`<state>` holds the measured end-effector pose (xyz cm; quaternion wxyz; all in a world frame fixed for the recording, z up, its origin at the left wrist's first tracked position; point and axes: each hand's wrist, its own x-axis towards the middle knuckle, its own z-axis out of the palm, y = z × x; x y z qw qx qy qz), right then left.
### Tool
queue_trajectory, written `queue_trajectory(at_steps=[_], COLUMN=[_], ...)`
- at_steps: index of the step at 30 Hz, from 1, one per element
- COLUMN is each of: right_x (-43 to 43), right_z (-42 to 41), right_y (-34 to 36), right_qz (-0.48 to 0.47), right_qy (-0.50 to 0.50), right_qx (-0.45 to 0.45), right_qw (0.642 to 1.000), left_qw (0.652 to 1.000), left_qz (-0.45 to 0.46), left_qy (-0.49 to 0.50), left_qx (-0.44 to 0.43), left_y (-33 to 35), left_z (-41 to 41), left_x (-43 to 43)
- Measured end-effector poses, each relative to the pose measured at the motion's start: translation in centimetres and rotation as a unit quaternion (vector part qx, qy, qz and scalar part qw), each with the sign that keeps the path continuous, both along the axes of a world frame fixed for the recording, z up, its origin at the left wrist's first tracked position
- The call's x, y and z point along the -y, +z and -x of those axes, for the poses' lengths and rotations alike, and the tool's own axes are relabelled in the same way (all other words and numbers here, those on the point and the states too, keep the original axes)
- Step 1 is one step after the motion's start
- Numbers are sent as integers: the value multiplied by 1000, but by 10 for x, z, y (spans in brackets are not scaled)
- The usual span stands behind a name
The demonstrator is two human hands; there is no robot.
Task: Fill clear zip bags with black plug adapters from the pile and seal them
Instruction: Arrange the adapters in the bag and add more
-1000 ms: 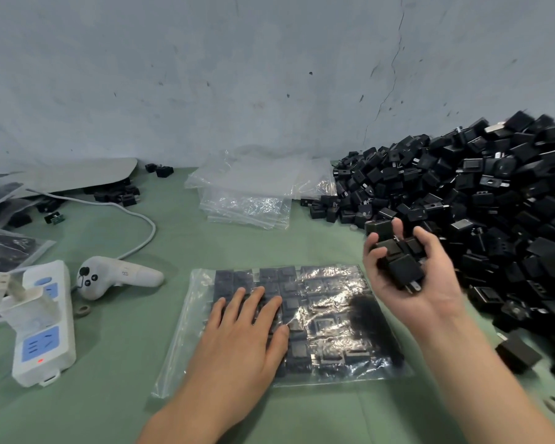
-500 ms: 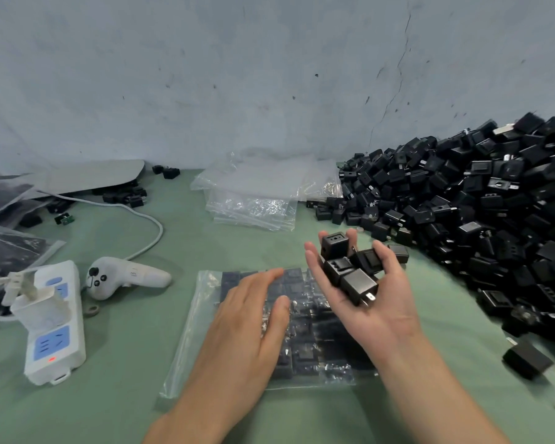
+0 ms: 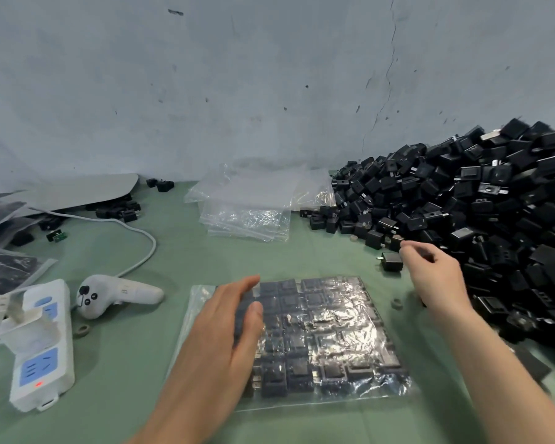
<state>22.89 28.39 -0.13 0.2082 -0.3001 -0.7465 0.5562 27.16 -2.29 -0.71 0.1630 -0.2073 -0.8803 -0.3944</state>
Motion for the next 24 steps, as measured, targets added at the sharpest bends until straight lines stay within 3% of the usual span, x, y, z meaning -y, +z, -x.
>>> queue_trajectory(at_steps=[2, 5, 13, 18, 24], right_x=[-4, -4, 5, -4, 0], right_z=[2, 6, 23, 27, 25], right_y=[-15, -28, -34, -34, -15], right_qz=[-175, -309, -450, -431, -259], right_qy=[-4, -7, -21, -11, 37], right_qx=[84, 153, 253, 241, 124], right_qw=[981, 939, 856, 870, 957], left_qw=[1000, 1000, 999, 999, 995], left_qz=[-3, -11, -19, -29, -73], left_qy=[-1, 4, 23, 43, 63], left_qx=[4, 8, 13, 16, 19], left_y=[-1, -3, -6, -8, -6], left_z=[1, 1, 5, 7, 11], left_x=[3, 7, 22, 31, 41])
